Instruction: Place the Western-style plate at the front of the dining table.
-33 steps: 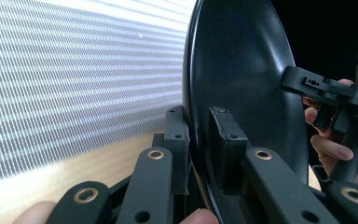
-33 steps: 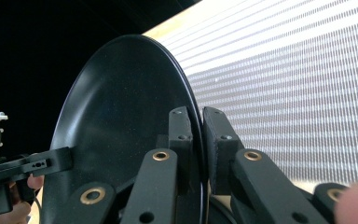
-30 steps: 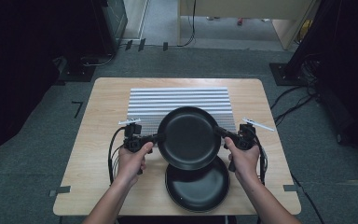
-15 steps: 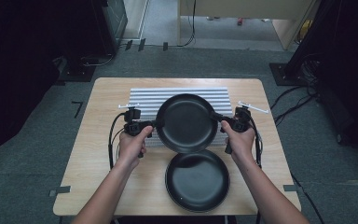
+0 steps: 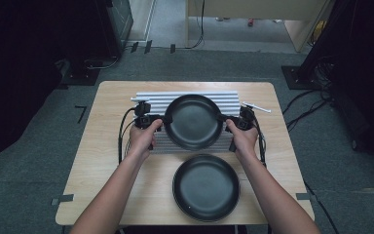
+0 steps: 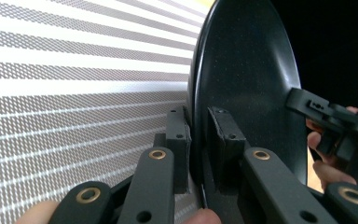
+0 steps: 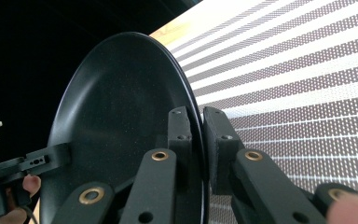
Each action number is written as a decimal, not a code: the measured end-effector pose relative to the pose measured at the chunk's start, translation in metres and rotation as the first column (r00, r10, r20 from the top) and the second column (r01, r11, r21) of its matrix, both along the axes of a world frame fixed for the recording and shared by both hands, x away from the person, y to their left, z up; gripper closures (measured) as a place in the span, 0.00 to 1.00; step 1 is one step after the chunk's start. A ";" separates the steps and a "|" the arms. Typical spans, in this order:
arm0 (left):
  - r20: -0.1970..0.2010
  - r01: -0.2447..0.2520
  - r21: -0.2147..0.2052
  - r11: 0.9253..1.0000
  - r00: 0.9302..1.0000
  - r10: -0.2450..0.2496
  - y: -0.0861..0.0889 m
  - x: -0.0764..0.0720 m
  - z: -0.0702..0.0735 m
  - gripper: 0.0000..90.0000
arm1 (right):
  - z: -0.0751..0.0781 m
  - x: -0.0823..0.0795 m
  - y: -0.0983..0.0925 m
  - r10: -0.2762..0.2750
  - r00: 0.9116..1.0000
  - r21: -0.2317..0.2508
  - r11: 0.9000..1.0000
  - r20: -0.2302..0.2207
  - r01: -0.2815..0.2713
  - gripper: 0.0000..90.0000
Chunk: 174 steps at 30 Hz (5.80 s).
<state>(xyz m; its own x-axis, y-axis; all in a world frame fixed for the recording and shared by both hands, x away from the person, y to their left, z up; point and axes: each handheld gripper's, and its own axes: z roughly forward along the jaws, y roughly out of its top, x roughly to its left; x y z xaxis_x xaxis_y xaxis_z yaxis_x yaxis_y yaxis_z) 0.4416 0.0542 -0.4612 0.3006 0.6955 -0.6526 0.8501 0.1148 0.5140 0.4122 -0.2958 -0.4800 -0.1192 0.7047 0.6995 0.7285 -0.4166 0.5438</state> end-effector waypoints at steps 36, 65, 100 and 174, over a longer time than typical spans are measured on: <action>-0.165 -0.084 0.027 0.996 0.982 0.087 0.008 0.069 -0.038 0.88 | -0.045 0.022 0.023 -0.101 0.990 0.025 0.994 -0.099 0.104 0.93; 0.087 -0.180 0.098 0.979 0.981 0.172 0.015 0.056 -0.006 0.51 | -0.016 0.008 0.015 -0.092 0.995 -0.089 0.992 0.033 0.094 0.69; 0.432 -0.120 0.264 0.957 0.902 -0.006 0.025 -0.075 0.036 0.11 | 0.015 -0.093 -0.034 0.027 0.995 -0.236 0.972 0.093 -0.005 0.33; 0.319 -0.265 0.497 0.826 0.941 0.110 0.144 -0.221 -0.057 0.10 | -0.045 -0.222 -0.111 0.005 0.997 -0.673 0.738 0.074 0.046 0.17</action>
